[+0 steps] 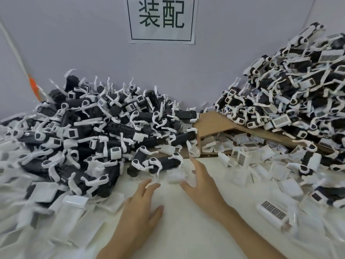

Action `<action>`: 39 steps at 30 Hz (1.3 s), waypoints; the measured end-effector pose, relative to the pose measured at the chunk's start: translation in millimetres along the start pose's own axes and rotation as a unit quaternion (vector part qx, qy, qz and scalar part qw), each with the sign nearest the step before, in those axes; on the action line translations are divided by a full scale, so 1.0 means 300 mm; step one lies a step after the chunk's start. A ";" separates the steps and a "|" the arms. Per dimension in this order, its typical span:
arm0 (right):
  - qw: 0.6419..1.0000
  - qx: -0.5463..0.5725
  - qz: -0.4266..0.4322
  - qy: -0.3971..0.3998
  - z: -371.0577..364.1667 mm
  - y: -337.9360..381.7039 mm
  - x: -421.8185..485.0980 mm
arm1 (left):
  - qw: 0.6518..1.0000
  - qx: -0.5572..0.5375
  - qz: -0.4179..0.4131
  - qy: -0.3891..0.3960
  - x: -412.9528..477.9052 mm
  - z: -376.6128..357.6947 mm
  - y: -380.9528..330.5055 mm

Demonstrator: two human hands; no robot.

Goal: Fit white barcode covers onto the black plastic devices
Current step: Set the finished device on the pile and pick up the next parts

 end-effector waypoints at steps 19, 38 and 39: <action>0.972 0.022 0.132 -0.194 0.052 0.161 0.039 | 0.968 -0.244 0.005 0.053 -0.013 0.021 -0.042; 0.989 -0.096 0.096 0.051 -0.020 0.086 -0.033 | 0.766 -0.599 0.222 0.067 0.007 0.088 0.045; 0.988 -0.106 0.086 0.071 -0.029 0.064 -0.036 | 0.772 -0.595 0.215 0.064 0.006 0.092 0.043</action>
Point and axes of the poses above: each hand's wrist, its own x-axis towards the middle knuckle, its own z-axis out of the back of the hand, y = z × x, the point moved 5 cm from there along x, towards the middle knuckle, and after that the axes turned 15 degrees about z, right-handed, at the moved point
